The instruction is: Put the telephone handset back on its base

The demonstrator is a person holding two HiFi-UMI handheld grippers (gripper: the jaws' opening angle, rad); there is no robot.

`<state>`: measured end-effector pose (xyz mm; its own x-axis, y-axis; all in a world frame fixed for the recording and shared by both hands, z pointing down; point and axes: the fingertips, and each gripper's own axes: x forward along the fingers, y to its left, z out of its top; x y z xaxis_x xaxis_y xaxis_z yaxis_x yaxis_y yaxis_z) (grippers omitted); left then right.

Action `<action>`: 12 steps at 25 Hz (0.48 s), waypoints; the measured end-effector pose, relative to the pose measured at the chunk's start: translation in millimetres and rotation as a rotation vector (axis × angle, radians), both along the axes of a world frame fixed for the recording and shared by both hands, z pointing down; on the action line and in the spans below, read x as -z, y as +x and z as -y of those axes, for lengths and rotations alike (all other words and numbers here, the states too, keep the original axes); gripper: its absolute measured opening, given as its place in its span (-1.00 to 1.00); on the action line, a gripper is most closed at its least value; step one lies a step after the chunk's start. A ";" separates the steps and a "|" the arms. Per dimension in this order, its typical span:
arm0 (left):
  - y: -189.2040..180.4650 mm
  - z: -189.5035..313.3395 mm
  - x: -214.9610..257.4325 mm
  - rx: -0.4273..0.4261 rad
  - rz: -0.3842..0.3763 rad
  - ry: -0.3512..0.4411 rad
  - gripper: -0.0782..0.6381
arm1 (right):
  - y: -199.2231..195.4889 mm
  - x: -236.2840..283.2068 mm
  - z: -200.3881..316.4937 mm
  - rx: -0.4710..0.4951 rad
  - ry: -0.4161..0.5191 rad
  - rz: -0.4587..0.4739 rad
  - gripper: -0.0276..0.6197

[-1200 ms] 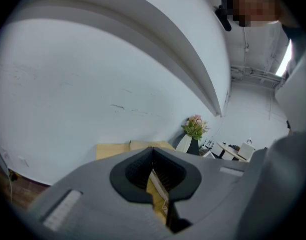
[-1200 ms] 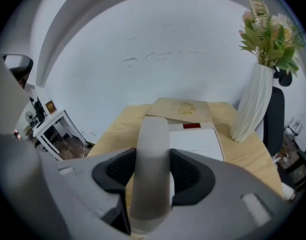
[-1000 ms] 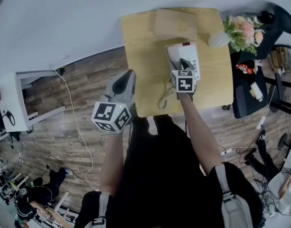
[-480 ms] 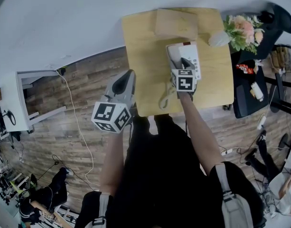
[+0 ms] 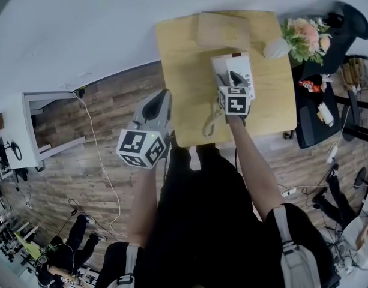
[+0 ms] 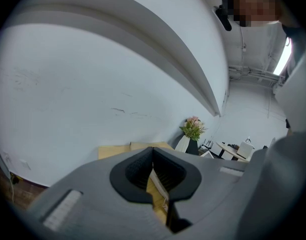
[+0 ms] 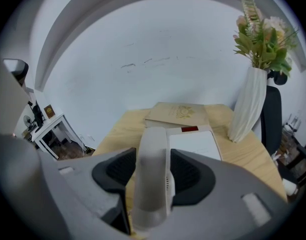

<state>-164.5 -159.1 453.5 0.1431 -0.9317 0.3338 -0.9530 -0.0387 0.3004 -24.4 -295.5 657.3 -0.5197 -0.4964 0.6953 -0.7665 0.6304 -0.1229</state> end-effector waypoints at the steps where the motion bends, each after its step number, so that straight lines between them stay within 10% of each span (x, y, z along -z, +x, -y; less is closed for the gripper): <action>1: -0.7 -1.2 1.5 -0.003 0.001 0.002 -0.76 | 0.7 1.3 -1.1 -0.005 0.002 -0.001 -0.24; 12: -6.6 -15.8 18.1 -0.051 0.005 0.038 -0.76 | 5.9 20.1 -16.8 -0.067 0.032 0.003 -0.24</action>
<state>-171.0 -143.2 435.4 0.1890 -0.9352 0.2993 -0.9511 -0.0985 0.2929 -18.5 -278.7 637.2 -0.4863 -0.5520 0.6774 -0.8069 0.5812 -0.1056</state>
